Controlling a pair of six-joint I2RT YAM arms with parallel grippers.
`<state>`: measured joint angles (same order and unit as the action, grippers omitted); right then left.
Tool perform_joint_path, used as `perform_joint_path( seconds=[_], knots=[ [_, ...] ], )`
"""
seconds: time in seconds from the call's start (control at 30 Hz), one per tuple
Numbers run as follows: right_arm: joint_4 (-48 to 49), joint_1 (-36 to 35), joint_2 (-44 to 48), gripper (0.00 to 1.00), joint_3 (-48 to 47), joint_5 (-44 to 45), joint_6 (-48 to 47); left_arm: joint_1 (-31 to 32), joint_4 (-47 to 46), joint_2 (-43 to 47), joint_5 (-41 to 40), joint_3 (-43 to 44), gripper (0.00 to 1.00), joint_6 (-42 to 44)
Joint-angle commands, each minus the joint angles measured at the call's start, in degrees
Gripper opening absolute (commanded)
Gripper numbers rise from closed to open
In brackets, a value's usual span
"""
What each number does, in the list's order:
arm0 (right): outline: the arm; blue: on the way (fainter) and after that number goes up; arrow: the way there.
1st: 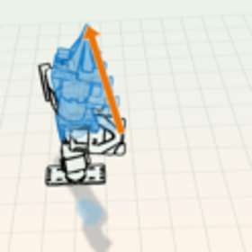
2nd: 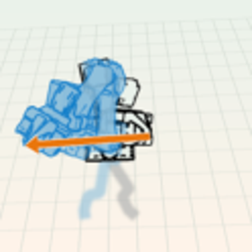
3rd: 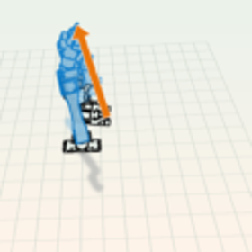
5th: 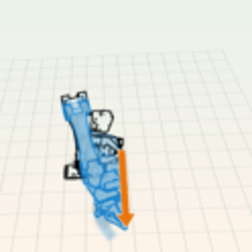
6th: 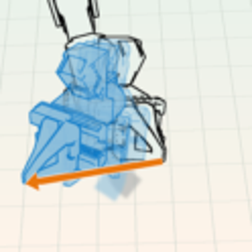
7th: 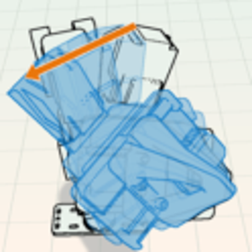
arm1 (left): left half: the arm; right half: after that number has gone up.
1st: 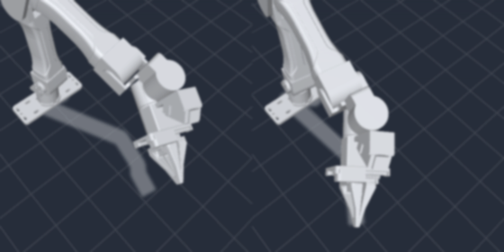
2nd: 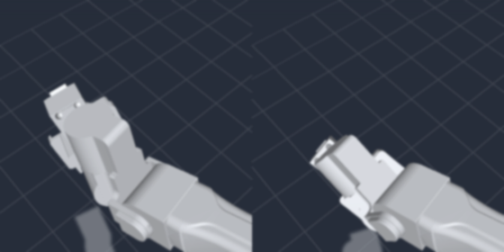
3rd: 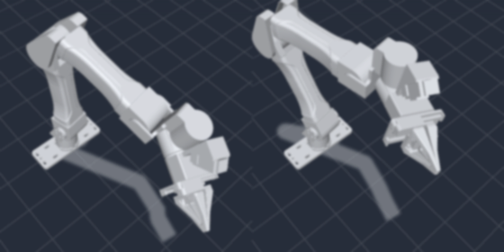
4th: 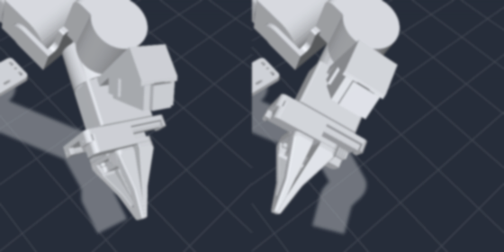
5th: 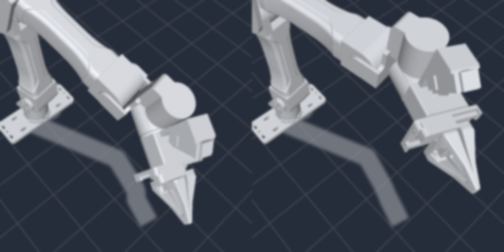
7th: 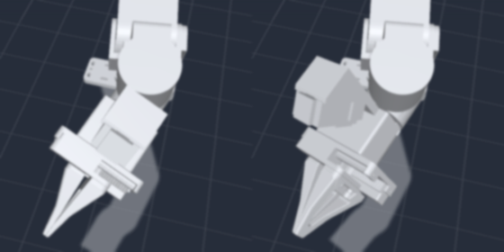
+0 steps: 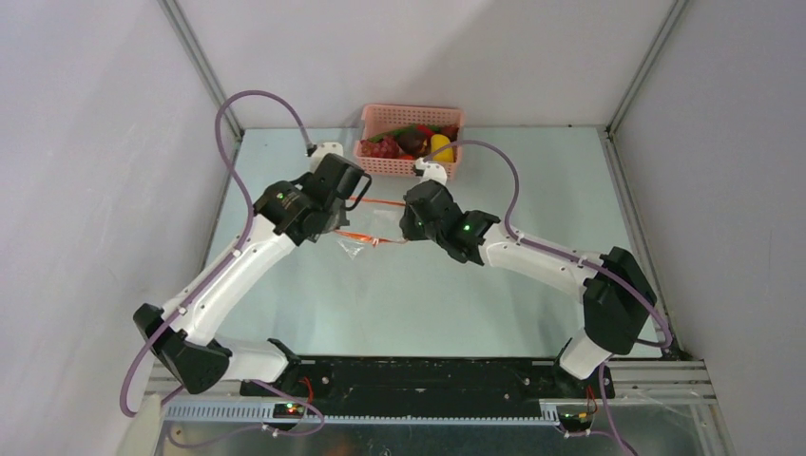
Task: Place the food in the zip-top bag and seal the zipper
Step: Open the zipper of the food storage bag at the center of the board, then move the bin to the center of the board.
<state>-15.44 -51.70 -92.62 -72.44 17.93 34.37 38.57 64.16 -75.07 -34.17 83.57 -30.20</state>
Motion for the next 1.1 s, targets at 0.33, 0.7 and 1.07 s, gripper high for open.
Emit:
perform_joint_path(
  seconds=[0.33,0.7,1.07],
  knots=[
    [17.2,7.8,-0.3,0.52,-2.1,-28.0,-8.0,-5.0,-10.6,-3.3,1.9,4.5,0.0,6.4],
    [14.5,24.0,0.3,1.0,-4.3,-27.0,-6.0,-10.6,-9.1,-10.3,-1.5,5.7,0.0,5.1],
    [-3.8,30.4,-25.9,0.9,-32.6,-9.1,-5.6,-13.6,-9.5,-10.5,-2.6,5.2,0.0,2.7]
  ],
)
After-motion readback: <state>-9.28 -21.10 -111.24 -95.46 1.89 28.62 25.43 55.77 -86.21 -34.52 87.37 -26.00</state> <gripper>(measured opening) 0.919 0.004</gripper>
